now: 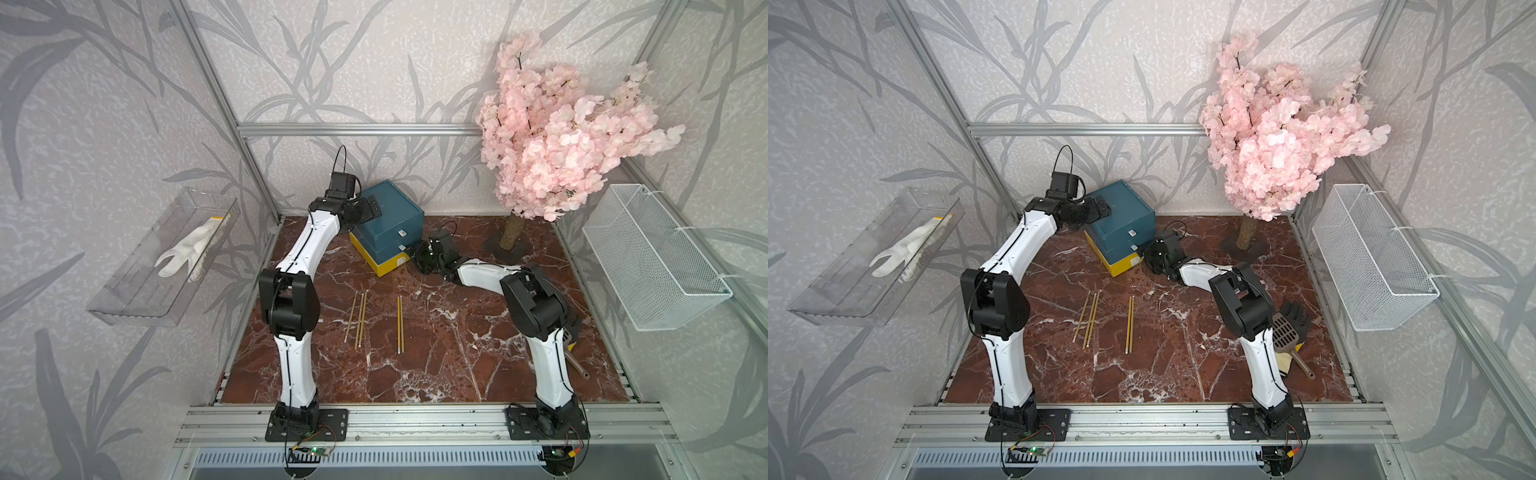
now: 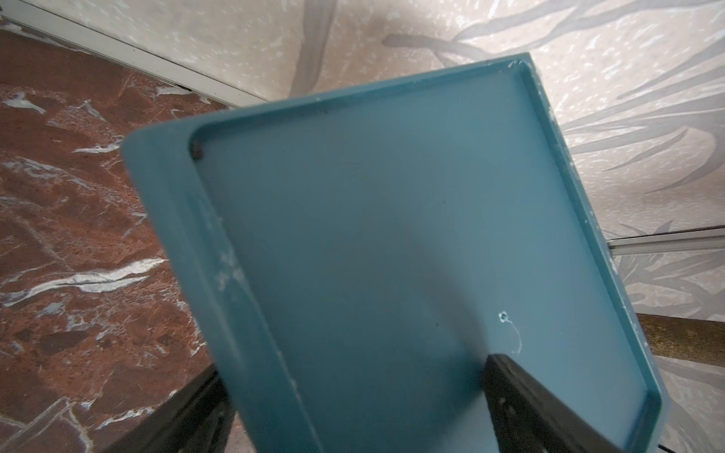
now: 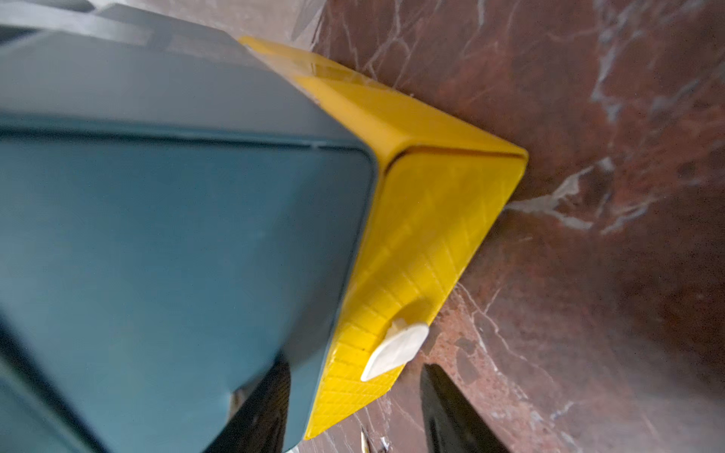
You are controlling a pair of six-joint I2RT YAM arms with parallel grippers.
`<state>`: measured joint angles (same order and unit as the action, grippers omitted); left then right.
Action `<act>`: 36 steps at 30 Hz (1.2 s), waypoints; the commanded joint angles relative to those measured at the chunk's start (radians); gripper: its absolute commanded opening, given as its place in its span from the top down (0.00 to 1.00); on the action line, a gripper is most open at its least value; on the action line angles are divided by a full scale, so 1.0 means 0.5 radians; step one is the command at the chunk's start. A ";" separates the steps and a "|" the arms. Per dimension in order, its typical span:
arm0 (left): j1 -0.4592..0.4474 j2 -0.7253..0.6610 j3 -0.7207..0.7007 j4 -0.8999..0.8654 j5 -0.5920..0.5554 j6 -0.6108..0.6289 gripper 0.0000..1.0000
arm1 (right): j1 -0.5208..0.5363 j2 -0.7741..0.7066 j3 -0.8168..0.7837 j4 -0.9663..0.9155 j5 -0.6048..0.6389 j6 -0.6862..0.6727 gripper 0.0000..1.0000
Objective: Please place the pencils in the drawer according to their color
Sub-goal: Open the drawer in the storage box.
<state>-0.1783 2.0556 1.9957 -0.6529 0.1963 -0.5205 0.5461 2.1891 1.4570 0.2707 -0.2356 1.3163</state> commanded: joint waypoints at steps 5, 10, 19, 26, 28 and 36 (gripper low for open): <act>-0.040 0.095 -0.128 -0.299 0.022 0.038 0.00 | 0.006 0.004 -0.092 -0.009 0.020 0.045 0.44; -0.042 0.095 -0.141 -0.287 0.030 0.032 0.00 | 0.009 0.016 -0.133 0.021 0.020 0.066 0.45; -0.049 0.097 -0.159 -0.277 0.031 0.026 0.00 | 0.018 0.091 0.004 -0.031 0.011 0.061 0.46; -0.051 0.099 -0.173 -0.271 0.034 0.023 0.00 | 0.025 0.162 0.124 -0.112 0.005 0.049 0.46; -0.051 0.098 -0.178 -0.271 0.034 0.020 0.00 | 0.028 0.196 0.161 -0.140 -0.001 0.058 0.46; -0.051 0.103 -0.178 -0.259 0.038 0.008 0.00 | 0.029 0.204 0.106 -0.172 -0.026 0.089 0.47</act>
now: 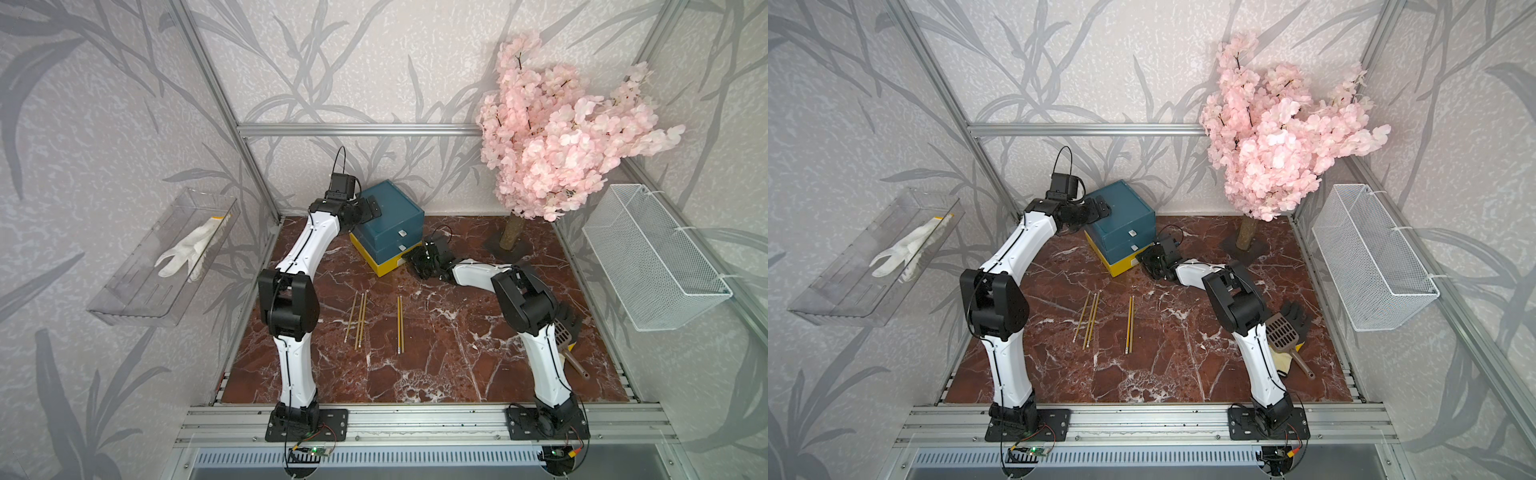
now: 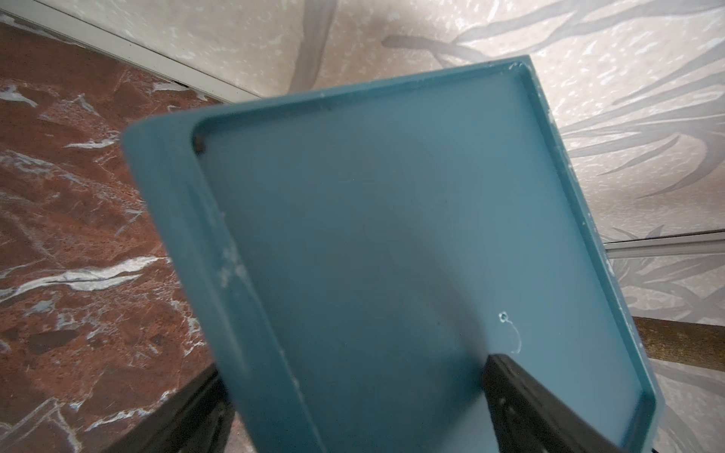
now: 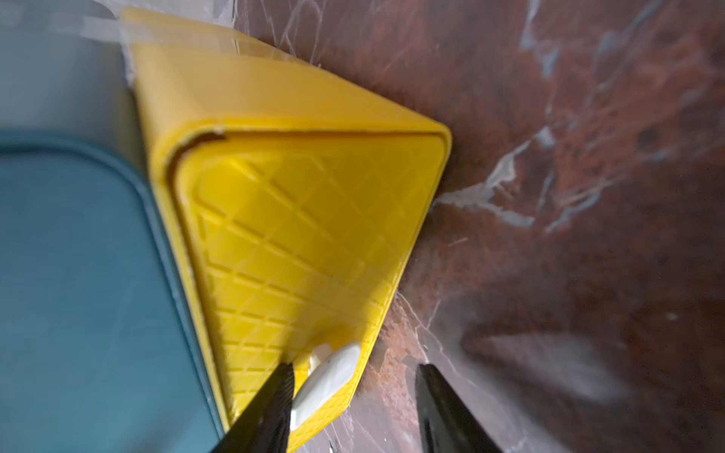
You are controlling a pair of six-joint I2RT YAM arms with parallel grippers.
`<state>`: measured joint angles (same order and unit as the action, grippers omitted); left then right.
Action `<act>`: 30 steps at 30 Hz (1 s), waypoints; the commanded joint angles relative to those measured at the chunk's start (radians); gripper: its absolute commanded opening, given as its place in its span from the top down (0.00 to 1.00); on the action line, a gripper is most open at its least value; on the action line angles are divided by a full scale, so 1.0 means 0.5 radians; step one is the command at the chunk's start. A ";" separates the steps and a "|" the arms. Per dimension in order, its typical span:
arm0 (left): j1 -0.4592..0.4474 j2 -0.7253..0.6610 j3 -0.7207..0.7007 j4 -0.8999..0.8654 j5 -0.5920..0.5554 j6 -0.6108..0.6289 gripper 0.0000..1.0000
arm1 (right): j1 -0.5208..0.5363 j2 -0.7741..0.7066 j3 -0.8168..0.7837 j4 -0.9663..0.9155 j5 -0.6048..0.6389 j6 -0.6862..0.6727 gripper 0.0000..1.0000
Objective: Please place the pencils in the drawer according to their color
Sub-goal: Open the drawer in the storage box.
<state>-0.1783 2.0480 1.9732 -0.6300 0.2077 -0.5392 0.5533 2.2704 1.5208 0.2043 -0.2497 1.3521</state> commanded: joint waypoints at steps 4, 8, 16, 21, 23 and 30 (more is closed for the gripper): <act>-0.052 0.122 -0.133 -0.303 0.011 0.045 0.00 | 0.013 -0.045 -0.161 -0.022 -0.017 0.014 0.48; -0.051 0.123 -0.130 -0.302 0.009 0.041 0.00 | 0.013 -0.141 -0.334 0.011 -0.047 0.011 0.49; -0.051 0.123 -0.139 -0.292 0.023 0.032 0.00 | 0.014 -0.394 -0.763 0.130 -0.065 0.024 0.49; -0.055 0.125 -0.142 -0.282 0.035 0.017 0.00 | 0.014 -0.572 -0.986 0.188 -0.068 0.031 0.50; -0.054 0.121 -0.144 -0.280 0.039 0.018 0.00 | 0.013 -0.647 -1.070 0.201 -0.067 0.038 0.50; -0.058 0.101 -0.156 -0.276 0.043 0.022 0.00 | 0.013 -0.853 -1.270 0.204 -0.028 0.049 0.50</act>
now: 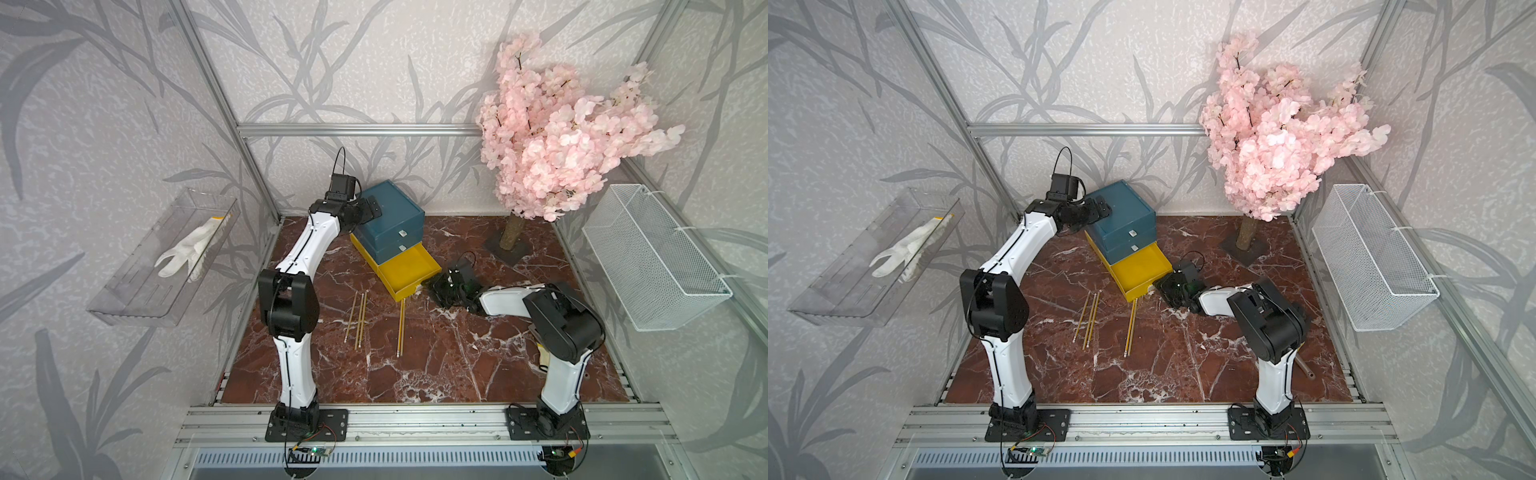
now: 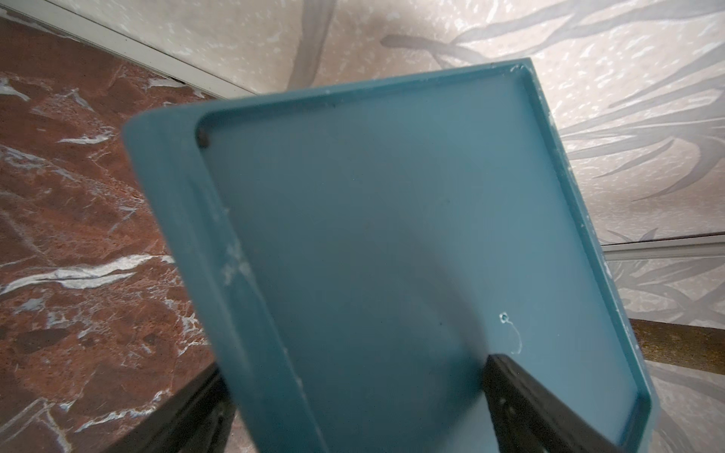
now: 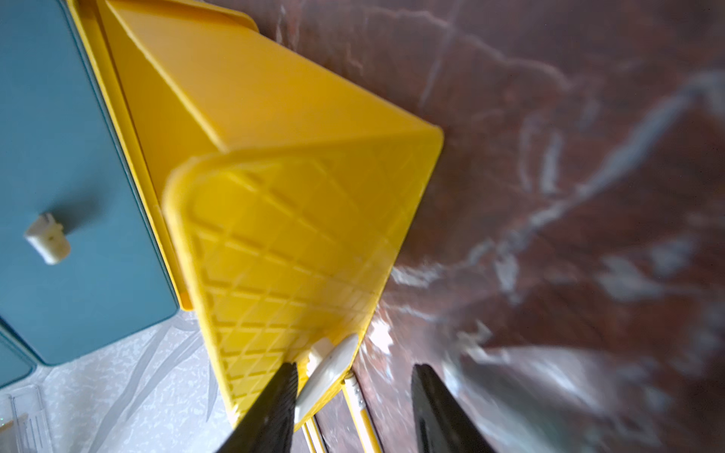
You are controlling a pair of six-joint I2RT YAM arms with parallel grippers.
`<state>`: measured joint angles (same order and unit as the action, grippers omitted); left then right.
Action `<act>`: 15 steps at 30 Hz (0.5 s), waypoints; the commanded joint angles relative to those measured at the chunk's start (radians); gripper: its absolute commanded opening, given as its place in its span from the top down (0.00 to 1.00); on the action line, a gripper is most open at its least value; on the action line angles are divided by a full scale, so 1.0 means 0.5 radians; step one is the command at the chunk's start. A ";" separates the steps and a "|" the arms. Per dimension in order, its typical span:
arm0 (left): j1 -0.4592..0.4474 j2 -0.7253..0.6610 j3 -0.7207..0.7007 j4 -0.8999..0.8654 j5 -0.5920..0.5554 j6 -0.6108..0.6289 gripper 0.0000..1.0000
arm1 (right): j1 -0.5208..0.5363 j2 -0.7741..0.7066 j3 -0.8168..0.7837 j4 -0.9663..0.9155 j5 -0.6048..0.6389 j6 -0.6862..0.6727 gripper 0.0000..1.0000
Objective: Please place the pencils in the drawer according to their color
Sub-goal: Open the drawer in the storage box.
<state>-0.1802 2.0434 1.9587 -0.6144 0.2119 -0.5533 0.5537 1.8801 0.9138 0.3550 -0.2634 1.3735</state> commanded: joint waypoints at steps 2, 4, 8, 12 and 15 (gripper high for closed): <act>-0.054 0.105 -0.122 -0.302 0.040 0.052 0.00 | 0.009 -0.098 -0.065 -0.097 -0.006 -0.019 0.48; -0.054 0.087 -0.110 -0.305 0.045 0.055 0.00 | 0.006 -0.113 -0.058 -0.098 -0.028 -0.058 0.46; -0.051 0.015 -0.089 -0.313 0.040 0.066 0.00 | -0.003 -0.141 -0.040 -0.063 -0.077 -0.162 0.42; -0.051 -0.101 -0.110 -0.316 0.036 0.065 0.00 | -0.012 -0.190 -0.022 -0.031 -0.113 -0.270 0.41; -0.051 -0.230 -0.204 -0.305 0.017 0.062 0.00 | -0.021 -0.247 -0.018 -0.071 -0.124 -0.340 0.41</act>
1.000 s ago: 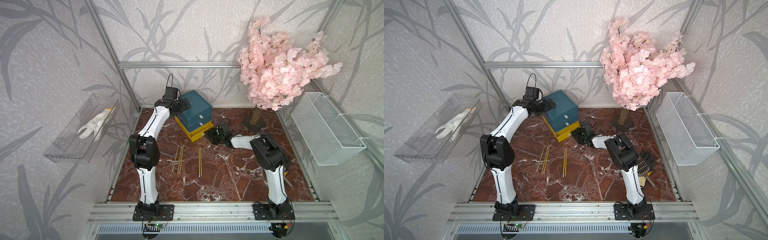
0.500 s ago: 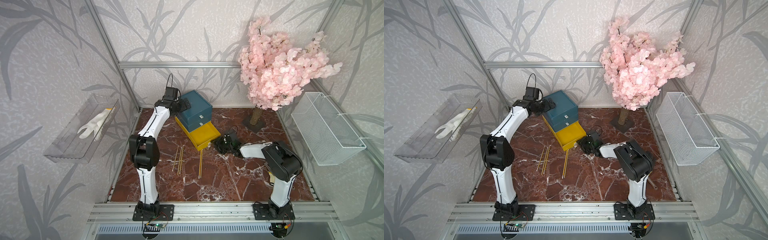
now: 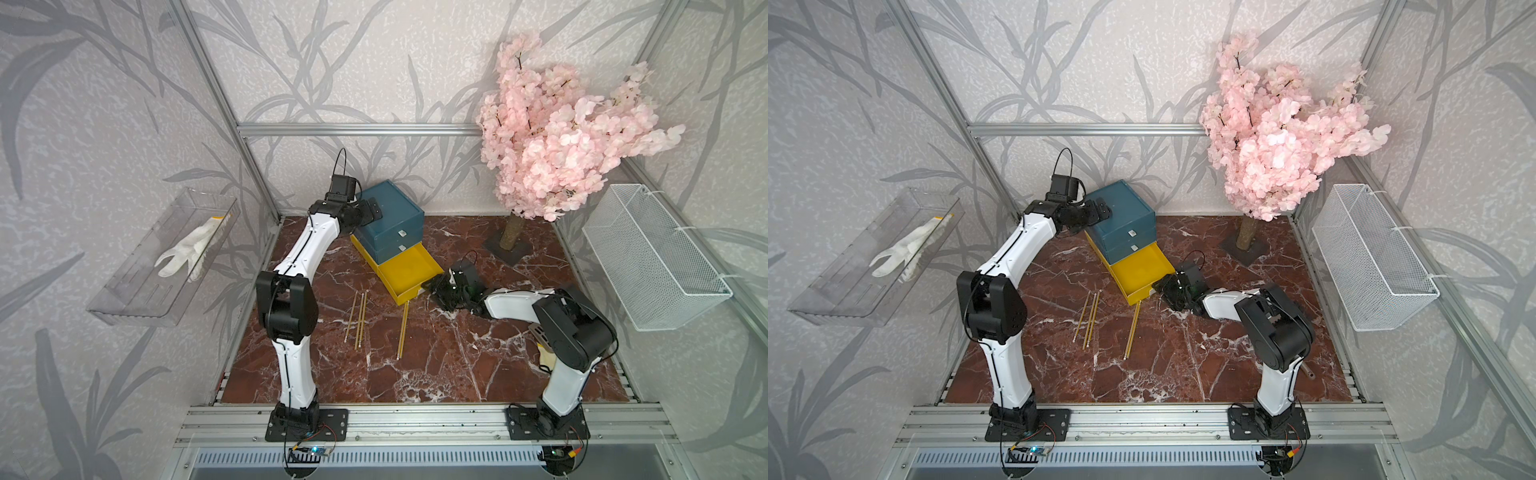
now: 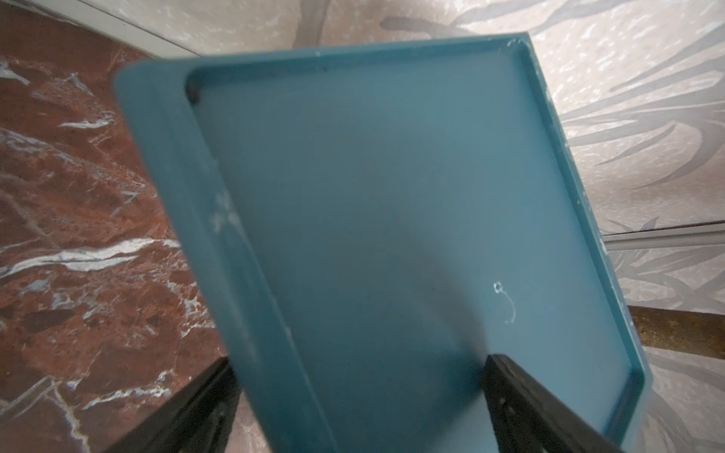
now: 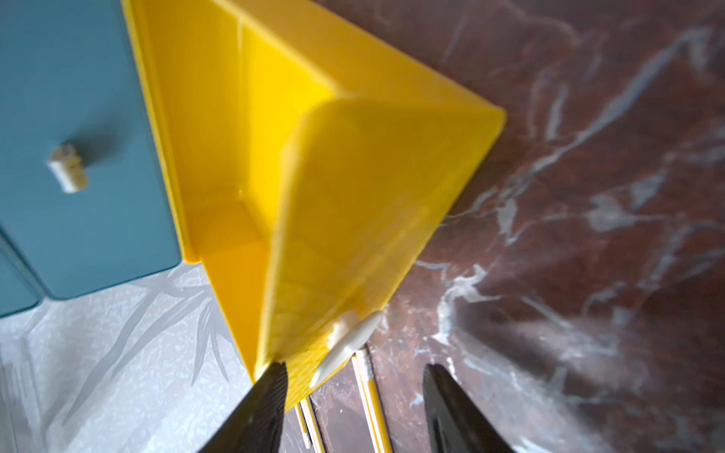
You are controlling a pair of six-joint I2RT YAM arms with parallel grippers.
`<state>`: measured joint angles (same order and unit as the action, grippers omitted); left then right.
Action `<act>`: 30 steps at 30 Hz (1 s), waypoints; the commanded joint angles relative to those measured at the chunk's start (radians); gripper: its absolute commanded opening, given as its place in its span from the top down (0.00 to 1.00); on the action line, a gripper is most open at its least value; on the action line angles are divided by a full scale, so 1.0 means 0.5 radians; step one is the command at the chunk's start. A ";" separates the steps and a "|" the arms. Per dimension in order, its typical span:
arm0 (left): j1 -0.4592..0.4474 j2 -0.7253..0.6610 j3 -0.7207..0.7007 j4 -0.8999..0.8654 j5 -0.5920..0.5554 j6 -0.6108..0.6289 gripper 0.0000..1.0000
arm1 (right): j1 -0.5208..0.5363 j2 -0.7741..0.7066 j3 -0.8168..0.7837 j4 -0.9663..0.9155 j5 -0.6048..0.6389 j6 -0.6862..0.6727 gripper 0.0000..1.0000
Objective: Please place the pencils in the drawer according to their color
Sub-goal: Open the drawer in the storage box.
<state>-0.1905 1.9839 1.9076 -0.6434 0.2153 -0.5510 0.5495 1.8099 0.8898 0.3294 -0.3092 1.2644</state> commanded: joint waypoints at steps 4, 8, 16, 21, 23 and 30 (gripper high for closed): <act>-0.032 -0.348 -0.353 -0.188 -0.060 0.059 0.00 | -0.016 -0.197 0.033 -0.112 -0.029 -0.205 0.41; -0.027 -0.587 -0.646 -0.183 -0.119 0.089 0.00 | -0.016 -0.309 0.016 -0.202 -0.029 -0.277 0.41; -0.027 -0.931 -1.274 -0.333 -0.156 0.077 0.00 | 0.038 -0.534 0.020 -0.563 0.024 -0.537 0.41; -0.030 -1.109 -1.657 -0.257 -0.121 0.001 0.00 | 0.128 -0.615 -0.014 -0.680 0.067 -0.638 0.41; -0.030 -1.197 -1.757 -0.174 -0.111 -0.049 0.00 | 0.154 -0.608 -0.039 -0.672 0.065 -0.636 0.41; -0.028 -1.404 -1.709 -0.087 -0.206 -0.074 0.00 | 0.202 -0.498 -0.135 -0.490 0.045 -0.517 0.41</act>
<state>-0.2020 1.2705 1.0794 -0.5182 0.1829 -0.6132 0.6430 1.5337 0.8352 0.0498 -0.2935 0.9916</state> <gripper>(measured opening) 0.999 0.587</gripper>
